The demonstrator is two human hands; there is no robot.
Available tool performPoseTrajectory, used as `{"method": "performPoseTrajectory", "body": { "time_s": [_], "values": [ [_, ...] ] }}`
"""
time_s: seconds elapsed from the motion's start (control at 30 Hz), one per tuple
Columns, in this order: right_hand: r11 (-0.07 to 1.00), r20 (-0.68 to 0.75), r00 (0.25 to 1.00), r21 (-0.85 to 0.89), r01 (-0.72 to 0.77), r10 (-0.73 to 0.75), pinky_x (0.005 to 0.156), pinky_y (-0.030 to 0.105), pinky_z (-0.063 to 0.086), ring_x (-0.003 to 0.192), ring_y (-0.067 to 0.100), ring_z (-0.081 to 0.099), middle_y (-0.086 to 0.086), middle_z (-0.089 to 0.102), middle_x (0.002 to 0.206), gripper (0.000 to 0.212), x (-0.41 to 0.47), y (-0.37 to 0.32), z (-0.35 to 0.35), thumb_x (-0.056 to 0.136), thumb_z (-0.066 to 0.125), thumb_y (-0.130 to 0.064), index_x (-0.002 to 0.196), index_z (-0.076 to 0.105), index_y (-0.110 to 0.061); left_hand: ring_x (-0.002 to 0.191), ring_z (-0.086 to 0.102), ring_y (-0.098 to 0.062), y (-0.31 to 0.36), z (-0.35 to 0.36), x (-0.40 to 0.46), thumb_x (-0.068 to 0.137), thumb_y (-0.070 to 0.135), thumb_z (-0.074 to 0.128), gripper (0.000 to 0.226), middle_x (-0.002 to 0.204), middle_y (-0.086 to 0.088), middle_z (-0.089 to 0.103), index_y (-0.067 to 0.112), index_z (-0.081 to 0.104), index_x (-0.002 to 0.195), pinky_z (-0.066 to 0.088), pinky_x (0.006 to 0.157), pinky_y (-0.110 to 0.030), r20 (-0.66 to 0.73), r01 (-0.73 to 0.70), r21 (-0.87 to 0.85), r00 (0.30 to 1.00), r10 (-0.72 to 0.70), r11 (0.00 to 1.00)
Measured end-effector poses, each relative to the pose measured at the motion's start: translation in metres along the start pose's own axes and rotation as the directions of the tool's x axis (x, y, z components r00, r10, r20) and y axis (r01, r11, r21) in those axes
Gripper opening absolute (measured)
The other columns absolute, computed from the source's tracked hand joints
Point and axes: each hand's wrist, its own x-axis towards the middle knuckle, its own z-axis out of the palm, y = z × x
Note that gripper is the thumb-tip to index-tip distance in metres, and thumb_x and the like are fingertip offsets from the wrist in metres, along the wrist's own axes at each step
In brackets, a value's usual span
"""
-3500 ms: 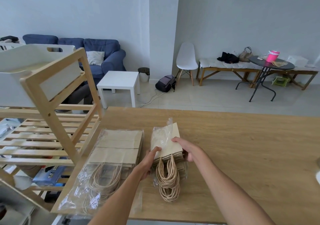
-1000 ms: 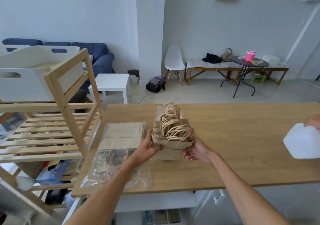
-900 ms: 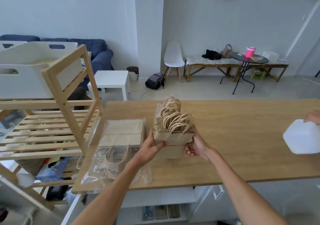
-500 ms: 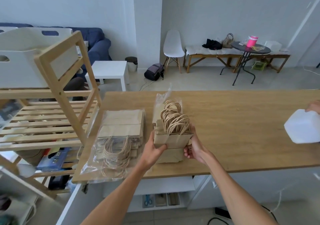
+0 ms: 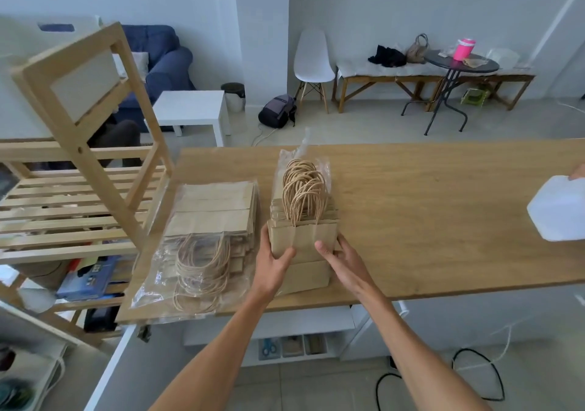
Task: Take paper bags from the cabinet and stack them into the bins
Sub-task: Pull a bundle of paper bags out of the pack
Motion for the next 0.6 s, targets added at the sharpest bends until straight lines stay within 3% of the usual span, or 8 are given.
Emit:
{"method": "performPoseTrajectory", "body": {
  "time_s": [0.07, 0.17, 0.3, 0.4, 0.47, 0.53, 0.6],
  "values": [
    [0.988, -0.077, 0.997, -0.156, -0.02, 0.008, 0.108, 0.044, 0.047, 0.123, 0.02, 0.059, 0.001, 0.063, 0.134, 0.085, -0.001, 0.002, 0.004, 0.079, 0.055, -0.083, 0.146, 0.048, -0.032, 0.105, 0.068, -0.023, -0.002, 0.004, -0.002, 0.074, 0.035, 0.064, 0.073, 0.118, -0.009, 0.067, 0.025, 0.034, 0.14, 0.058, 0.087, -0.035, -0.031, -0.028, 0.01, 0.999, 0.028, 1.0],
    [0.971, -0.148, 0.989, -0.237, -0.026, -0.01, 0.117, 0.05, 0.035, 0.137, 0.027, 0.04, 0.009, 0.043, 0.144, 0.1, 0.001, 0.004, 0.015, 0.074, 0.046, -0.09, 0.148, 0.041, -0.024, 0.101, 0.068, -0.021, -0.007, 0.011, -0.003, 0.075, 0.035, 0.062, 0.074, 0.118, -0.009, 0.067, 0.026, 0.033, 0.142, 0.057, 0.083, -0.03, -0.078, -0.06, 0.001, 0.995, 0.059, 0.998],
    [0.992, -0.127, 0.992, 0.126, 0.013, 0.003, 0.092, 0.025, 0.053, 0.12, 0.013, 0.063, -0.003, 0.064, 0.134, 0.1, 0.001, 0.007, 0.022, 0.068, 0.063, -0.079, 0.147, 0.037, -0.023, 0.096, 0.069, -0.013, -0.008, 0.017, -0.006, 0.075, 0.034, 0.059, 0.074, 0.114, -0.005, 0.07, 0.018, 0.037, 0.144, 0.055, 0.083, -0.03, -0.066, -0.051, -0.054, 0.997, 0.048, 0.997],
    [0.981, -0.181, 0.982, 0.168, 0.093, -0.062, 0.094, 0.024, 0.054, 0.113, 0.002, 0.066, -0.01, 0.068, 0.127, 0.09, 0.004, 0.004, 0.024, 0.07, 0.068, -0.074, 0.144, 0.045, -0.026, 0.109, 0.064, -0.014, -0.002, 0.014, -0.002, 0.077, 0.037, 0.053, 0.077, 0.124, -0.005, 0.066, 0.017, 0.035, 0.149, 0.053, 0.096, -0.04, -0.058, -0.057, -0.046, 0.997, 0.055, 0.997],
    [0.968, -0.22, 0.97, 0.204, 0.145, -0.098, 0.089, 0.014, 0.053, 0.107, -0.006, 0.067, -0.013, 0.071, 0.121, 0.081, 0.006, 0.004, 0.025, 0.072, 0.073, -0.067, 0.139, 0.051, -0.028, 0.125, 0.056, -0.02, 0.001, 0.01, 0.007, 0.081, 0.037, 0.051, 0.074, 0.138, -0.005, 0.058, 0.019, 0.033, 0.151, 0.045, 0.108, -0.051, -0.019, -0.098, 0.015, 0.995, 0.098, 0.995],
    [0.958, -0.251, 0.963, 0.239, 0.161, -0.1, 0.083, 0.011, 0.053, 0.104, -0.003, 0.069, -0.01, 0.075, 0.115, 0.076, 0.005, 0.01, 0.026, 0.069, 0.077, -0.063, 0.133, 0.057, -0.026, 0.14, 0.043, -0.017, 0.004, 0.006, 0.011, 0.087, 0.044, 0.055, 0.076, 0.152, 0.0, 0.046, 0.027, 0.026, 0.155, 0.036, 0.116, -0.047, 0.044, -0.144, 0.08, 0.989, 0.141, 0.986],
    [0.946, -0.272, 0.959, 0.285, 0.157, -0.078, 0.082, 0.01, 0.052, 0.102, -0.003, 0.07, -0.009, 0.076, 0.113, 0.081, 0.002, 0.02, 0.029, 0.063, 0.079, -0.067, 0.13, 0.06, -0.025, 0.146, 0.035, -0.009, 0.004, 0.005, 0.006, 0.087, 0.062, 0.056, 0.082, 0.158, 0.006, 0.039, 0.033, 0.022, 0.156, 0.031, 0.119, -0.036, 0.074, -0.165, 0.106, 0.985, 0.157, 0.981]
  ]
}}
